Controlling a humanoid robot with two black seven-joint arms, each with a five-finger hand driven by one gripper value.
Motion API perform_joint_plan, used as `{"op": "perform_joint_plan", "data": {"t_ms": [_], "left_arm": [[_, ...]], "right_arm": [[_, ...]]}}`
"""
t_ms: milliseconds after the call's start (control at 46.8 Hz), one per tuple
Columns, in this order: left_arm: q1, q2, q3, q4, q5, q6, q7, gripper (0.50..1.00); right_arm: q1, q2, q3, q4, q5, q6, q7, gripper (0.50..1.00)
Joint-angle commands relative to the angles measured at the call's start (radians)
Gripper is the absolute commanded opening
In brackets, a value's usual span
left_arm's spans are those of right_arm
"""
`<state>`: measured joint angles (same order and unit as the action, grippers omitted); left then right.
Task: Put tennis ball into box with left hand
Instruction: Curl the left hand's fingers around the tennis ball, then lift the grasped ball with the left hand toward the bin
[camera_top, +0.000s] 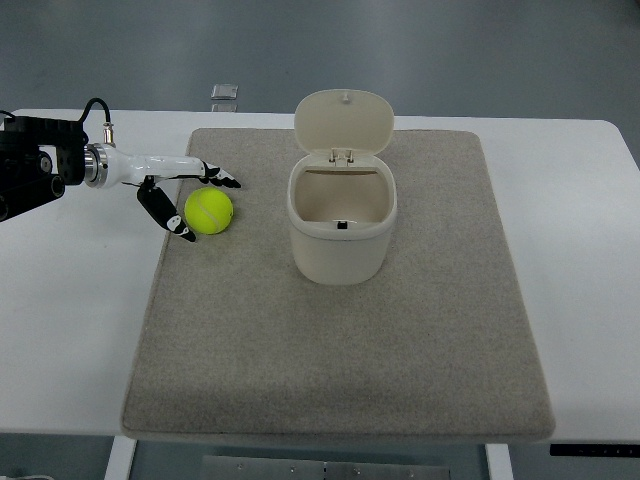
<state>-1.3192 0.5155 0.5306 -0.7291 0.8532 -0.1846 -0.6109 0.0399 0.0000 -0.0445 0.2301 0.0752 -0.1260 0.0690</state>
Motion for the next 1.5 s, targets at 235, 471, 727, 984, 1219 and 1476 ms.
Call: {"op": "perform_joint_plan", "data": {"t_ms": [235, 471, 727, 984, 1219, 1476], "left_arm": [[0.003, -0.006, -0.001, 0.000, 0.004, 0.031, 0.000, 0.941], [0.003, -0.008, -0.001, -0.003, 0.004, 0.033, 0.000, 0.872], [0.005, -0.022, -0.001, -0.003, 0.006, 0.031, 0.000, 0.791], [0.000, -0.026, 0.000, -0.003, 0.007, 0.030, 0.000, 0.549], [0.000, -0.026, 0.000, 0.000, 0.007, 0.031, 0.000, 0.500], [-0.003, -0.026, -0.006, 0.005, -0.014, 0.030, 0.000, 0.500]], "right_arm": [[0.000, 0.000, 0.000, 0.000, 0.000, 0.000, 0.000, 0.901], [0.000, 0.000, 0.000, 0.000, 0.001, 0.000, -0.001, 0.901], [0.000, 0.000, 0.000, 0.000, 0.000, 0.000, 0.000, 0.903], [0.000, 0.000, 0.000, 0.000, 0.000, 0.000, 0.000, 0.903], [0.000, 0.000, 0.000, 0.000, 0.000, 0.000, 0.000, 0.901], [0.000, 0.000, 0.000, 0.000, 0.000, 0.000, 0.000, 0.903]]}}
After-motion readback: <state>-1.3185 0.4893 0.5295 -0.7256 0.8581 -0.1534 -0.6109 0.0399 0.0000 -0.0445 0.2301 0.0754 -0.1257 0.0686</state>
